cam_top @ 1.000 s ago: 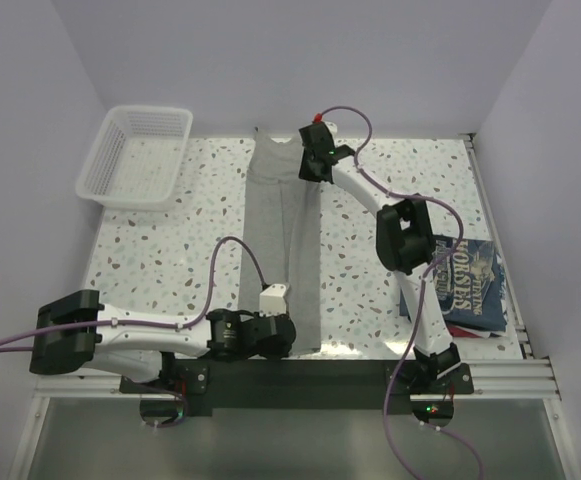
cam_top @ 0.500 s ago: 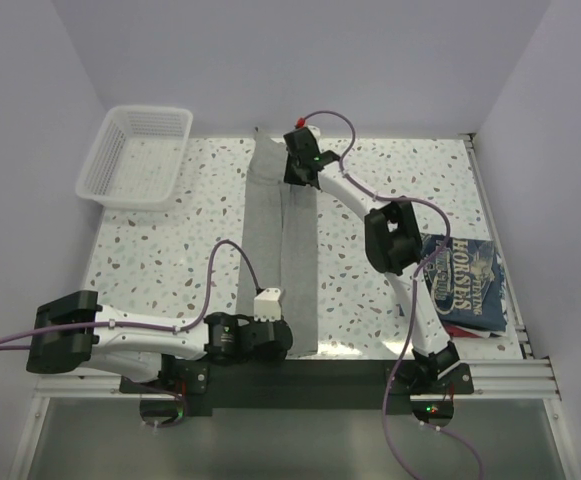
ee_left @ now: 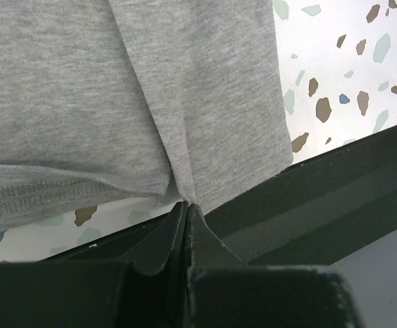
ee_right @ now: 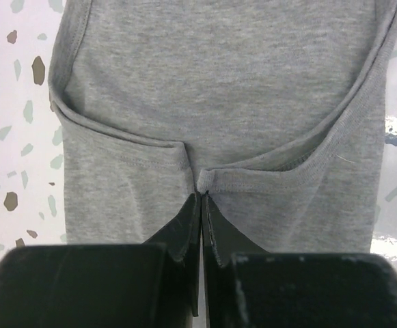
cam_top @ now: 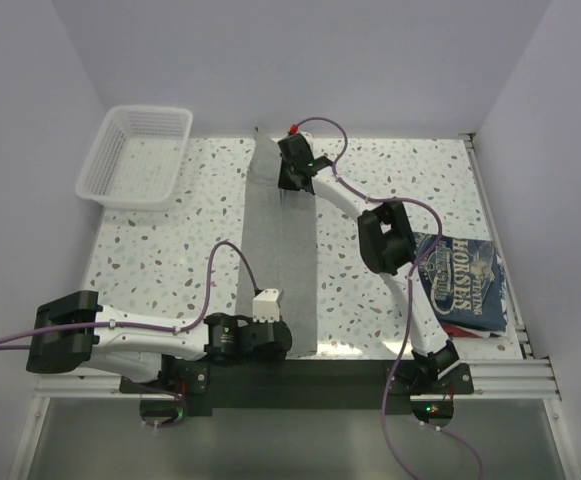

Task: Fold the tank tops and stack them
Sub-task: Fold the tank top

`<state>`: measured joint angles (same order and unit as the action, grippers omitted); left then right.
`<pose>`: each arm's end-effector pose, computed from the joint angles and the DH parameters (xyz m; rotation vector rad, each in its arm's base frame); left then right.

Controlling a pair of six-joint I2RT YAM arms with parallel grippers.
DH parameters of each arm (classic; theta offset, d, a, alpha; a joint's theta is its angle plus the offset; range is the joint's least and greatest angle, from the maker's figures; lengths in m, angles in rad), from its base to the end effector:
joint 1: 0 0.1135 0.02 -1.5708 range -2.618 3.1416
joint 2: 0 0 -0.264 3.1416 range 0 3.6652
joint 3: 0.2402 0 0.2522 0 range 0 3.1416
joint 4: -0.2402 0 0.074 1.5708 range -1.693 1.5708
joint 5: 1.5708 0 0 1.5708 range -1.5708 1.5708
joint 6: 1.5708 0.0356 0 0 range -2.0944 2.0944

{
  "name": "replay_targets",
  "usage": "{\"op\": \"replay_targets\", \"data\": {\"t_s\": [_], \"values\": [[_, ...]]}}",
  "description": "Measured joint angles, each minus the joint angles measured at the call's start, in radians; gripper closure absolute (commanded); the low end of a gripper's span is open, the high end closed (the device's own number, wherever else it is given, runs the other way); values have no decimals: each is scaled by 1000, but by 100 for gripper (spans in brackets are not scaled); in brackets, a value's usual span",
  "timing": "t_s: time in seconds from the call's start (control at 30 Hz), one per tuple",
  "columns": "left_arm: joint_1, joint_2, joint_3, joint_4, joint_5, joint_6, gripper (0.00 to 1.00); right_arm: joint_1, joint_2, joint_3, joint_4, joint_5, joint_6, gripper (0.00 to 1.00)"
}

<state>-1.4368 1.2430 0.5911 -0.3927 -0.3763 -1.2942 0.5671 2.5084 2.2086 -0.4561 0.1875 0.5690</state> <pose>0.0423 -0.2162 0.1699 0.0525 2.6141 -0.5872 0.4792 0.2973 0.1799 0.0970 2.3354 0.3572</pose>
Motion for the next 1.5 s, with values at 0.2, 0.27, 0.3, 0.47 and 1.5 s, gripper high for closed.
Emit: {"op": "replay_targets", "data": {"t_s": [0.2,0.27,0.3,0.47,1.5], "values": [[-2,0,0,-9,-7,-3,82,2,6,0,22,-19,2,73],[-4,-2,0,-17,-11,-4,69,2,6,0,27,-25,4,65],[-6,-3,0,-22,-13,-3,66,2,6,0,31,-28,5,60],[-6,-26,10,-60,-34,-4,58,2,6,0,37,-49,0,51],[827,92,188,20,193,560,52,80,-592,-904,87,-76,3,58]]}}
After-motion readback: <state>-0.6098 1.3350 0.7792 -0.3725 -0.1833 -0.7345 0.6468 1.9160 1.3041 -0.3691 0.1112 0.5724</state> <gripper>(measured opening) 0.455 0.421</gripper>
